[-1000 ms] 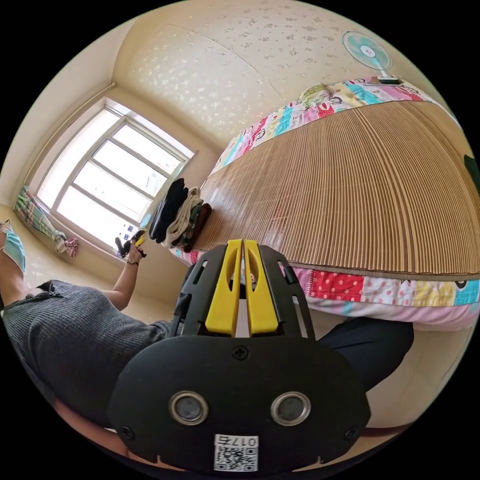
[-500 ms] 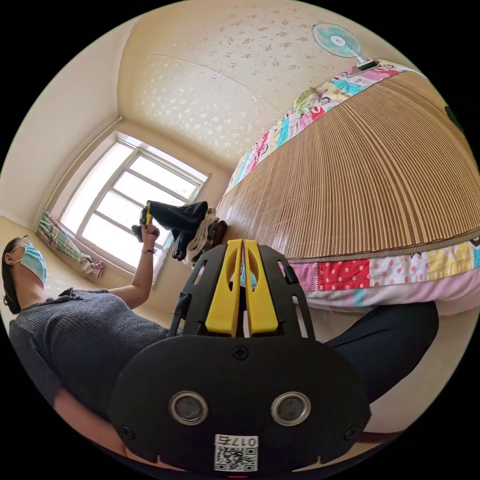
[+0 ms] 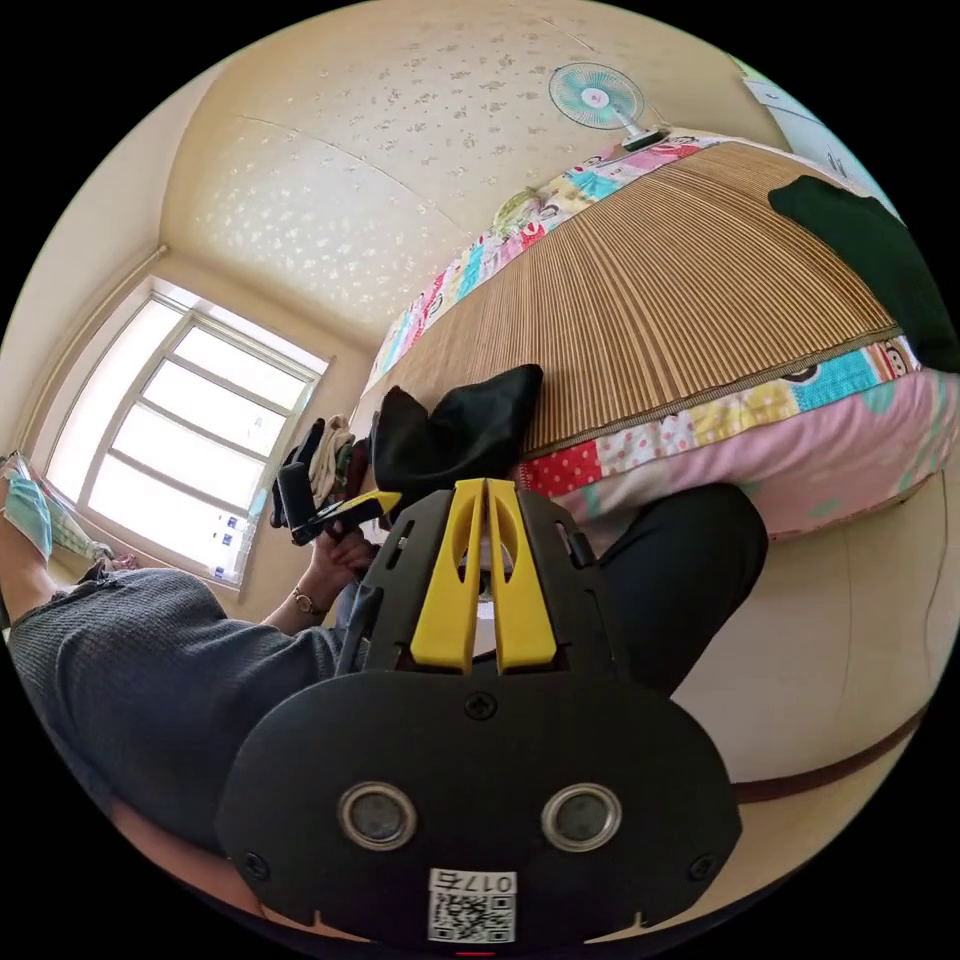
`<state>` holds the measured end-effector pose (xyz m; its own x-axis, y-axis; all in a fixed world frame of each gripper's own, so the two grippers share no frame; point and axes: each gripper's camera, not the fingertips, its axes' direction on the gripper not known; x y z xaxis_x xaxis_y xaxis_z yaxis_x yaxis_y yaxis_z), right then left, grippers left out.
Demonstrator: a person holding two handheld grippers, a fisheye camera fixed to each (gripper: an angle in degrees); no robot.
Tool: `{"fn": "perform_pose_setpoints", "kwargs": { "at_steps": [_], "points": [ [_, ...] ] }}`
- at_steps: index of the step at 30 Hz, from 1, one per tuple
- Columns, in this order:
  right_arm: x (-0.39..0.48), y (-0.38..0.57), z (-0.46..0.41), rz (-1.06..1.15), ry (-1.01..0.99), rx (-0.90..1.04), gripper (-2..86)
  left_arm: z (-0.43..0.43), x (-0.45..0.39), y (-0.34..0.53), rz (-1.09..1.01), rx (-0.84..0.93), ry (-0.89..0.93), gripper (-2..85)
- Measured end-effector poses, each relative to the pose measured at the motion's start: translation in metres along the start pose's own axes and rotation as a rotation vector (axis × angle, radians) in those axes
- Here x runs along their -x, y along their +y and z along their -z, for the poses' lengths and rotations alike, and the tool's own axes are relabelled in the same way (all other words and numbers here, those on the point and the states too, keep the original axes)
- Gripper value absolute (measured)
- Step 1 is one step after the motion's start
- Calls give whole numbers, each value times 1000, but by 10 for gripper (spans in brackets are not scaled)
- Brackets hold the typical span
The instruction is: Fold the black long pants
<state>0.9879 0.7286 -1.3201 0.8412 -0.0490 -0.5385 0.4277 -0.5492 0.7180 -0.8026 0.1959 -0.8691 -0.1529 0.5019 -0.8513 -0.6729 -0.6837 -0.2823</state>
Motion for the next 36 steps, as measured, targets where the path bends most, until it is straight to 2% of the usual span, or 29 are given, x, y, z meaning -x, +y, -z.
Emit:
{"fn": "perform_pose_setpoints", "kwargs": {
  "at_steps": [5, 8, 12, 15, 17, 19, 21, 23, 25, 27, 32, 36],
  "points": [
    [24, -29, -60, 59, 74, 159, 35, 67, 19, 55, 75, -102, -4, -6],
    [57, -76, -119, 151, -18, 262, 68, 110, 26, 82, 134, -149, -92, -9],
    [117, -153, -193, 289, -68, 280, 95, 154, 26, 115, 218, -262, -184, -8],
    [169, -219, -277, 379, -20, 375, 133, 169, 24, 133, 276, -316, -224, 2],
    [206, -259, -348, 421, 88, 403, 146, 175, 24, 141, 317, -344, -247, 24],
    [223, -281, -398, 429, 166, 414, 150, 180, 29, 149, 403, -355, -286, 74],
    [227, -296, -451, 395, 199, 510, 146, 182, 38, 150, 470, -335, -312, 101],
    [217, -298, -504, 283, 173, 630, 112, 186, 49, 147, 526, -334, -318, 113],
    [213, -289, -521, 219, 208, 669, 73, 195, 63, 135, 542, -379, -294, 119],
    [228, -276, -508, 279, 220, 611, 49, 203, 73, 121, 538, -410, -304, 124],
    [301, -212, -383, 554, -104, 433, 35, 217, 115, 87, 600, -518, -297, 194],
    [342, -155, -283, 720, -204, 305, 31, 215, 133, 66, 582, -639, -68, 189]
  ]
}}
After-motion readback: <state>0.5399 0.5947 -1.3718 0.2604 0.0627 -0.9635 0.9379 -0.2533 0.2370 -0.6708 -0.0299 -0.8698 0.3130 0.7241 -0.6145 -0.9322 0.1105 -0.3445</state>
